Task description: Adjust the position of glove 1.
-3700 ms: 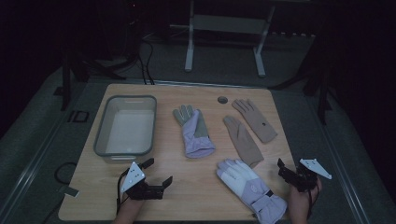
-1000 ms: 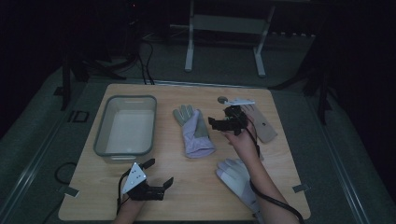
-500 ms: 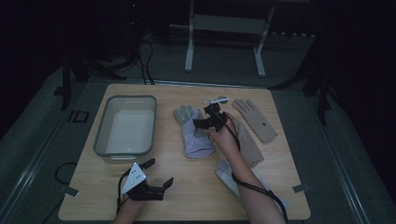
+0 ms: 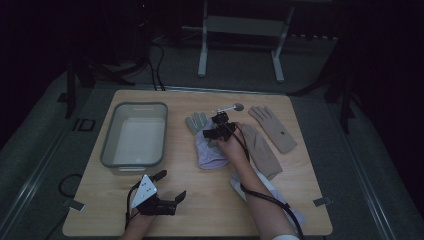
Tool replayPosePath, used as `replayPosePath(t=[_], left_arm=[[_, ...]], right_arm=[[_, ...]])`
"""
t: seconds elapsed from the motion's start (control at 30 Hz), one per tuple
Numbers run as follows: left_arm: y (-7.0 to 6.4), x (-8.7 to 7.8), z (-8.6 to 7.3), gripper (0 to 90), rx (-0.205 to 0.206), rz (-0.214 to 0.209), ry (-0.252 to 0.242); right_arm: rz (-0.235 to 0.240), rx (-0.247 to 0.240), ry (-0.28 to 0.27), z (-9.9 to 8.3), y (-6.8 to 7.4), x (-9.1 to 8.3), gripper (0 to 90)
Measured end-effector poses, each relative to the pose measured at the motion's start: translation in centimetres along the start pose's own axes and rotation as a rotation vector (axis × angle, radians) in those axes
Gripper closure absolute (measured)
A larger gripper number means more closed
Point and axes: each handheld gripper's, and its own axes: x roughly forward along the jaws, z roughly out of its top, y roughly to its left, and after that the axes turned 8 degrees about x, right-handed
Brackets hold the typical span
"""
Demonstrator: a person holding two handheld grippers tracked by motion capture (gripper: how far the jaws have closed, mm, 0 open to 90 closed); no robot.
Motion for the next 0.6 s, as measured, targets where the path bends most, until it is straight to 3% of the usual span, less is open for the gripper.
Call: replayPosePath(t=[0.4,0.6], left_arm=[[-0.1,0.0,0.0,1.8,0.002,-0.005,-0.002],[-0.1,0.0,0.0,1.8,0.004,-0.005,-0.001]], right_arm=[[0.002,0.038,0.065,-0.5,0.0,1.5,30.9],[0.024,0.043,0.077,-0.5,0.0,1.5,45.8]])
